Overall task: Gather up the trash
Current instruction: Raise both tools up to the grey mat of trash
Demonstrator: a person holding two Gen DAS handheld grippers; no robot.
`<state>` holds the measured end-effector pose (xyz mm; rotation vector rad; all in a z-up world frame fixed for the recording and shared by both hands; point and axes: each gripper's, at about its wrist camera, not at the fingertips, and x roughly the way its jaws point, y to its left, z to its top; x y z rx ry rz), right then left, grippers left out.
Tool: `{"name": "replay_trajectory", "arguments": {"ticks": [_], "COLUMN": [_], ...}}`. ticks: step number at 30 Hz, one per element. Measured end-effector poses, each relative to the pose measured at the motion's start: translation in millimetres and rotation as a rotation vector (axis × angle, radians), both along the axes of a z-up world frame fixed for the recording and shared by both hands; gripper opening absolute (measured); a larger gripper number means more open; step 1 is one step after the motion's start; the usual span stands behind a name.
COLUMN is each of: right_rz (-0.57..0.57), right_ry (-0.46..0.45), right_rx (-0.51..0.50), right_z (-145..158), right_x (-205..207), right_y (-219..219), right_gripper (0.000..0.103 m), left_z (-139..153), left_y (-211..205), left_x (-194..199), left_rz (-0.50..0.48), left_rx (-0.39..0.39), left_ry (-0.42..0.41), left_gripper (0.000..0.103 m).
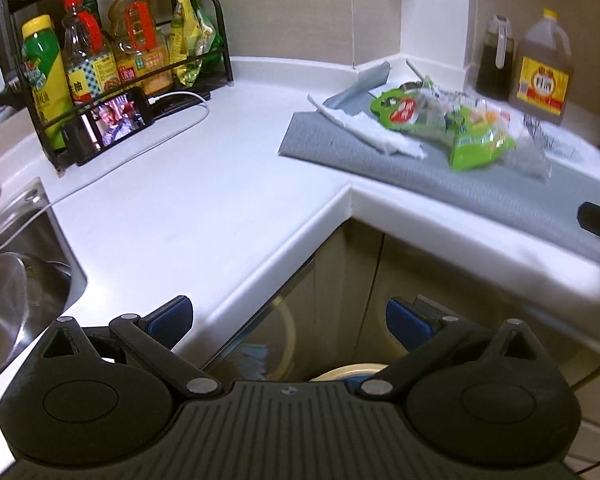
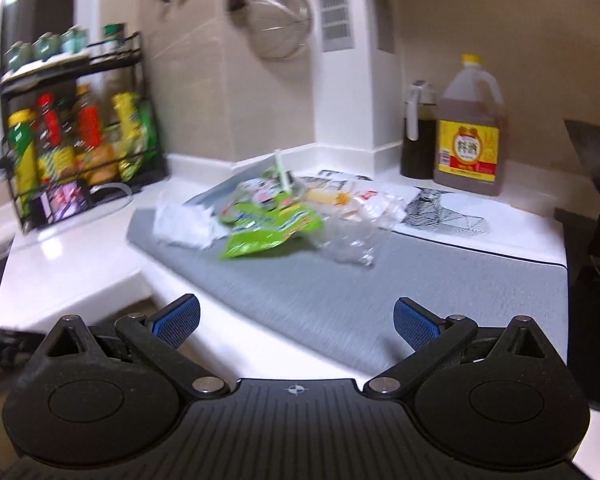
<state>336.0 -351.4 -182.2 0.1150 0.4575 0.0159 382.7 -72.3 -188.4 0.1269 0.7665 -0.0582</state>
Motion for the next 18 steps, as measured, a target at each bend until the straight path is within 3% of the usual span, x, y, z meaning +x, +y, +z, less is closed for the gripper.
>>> {"name": "replay_trajectory", "arguments": {"ticks": [7, 12, 18], "right_rz": [-0.141, -0.224, -0.217], "right_ry": [-0.008, 0.039, 0.073], "right_rx": [0.075, 0.095, -0.002], "right_z": [-6, -18, -20], "right_x": [56, 100, 141], "right_y": [-38, -59, -60], "right_gripper": [0.103, 0.103, 0.103], "left_z": [15, 30, 43], "left_y": [-10, -19, -44], "left_x": [37, 74, 121], "left_rz": [0.003, 0.025, 0.029], "left_rx": [-0.010, -0.055, -0.131], "left_ry": [-0.002, -0.045, -0.056], "left_gripper": [0.103, 0.103, 0.103]}}
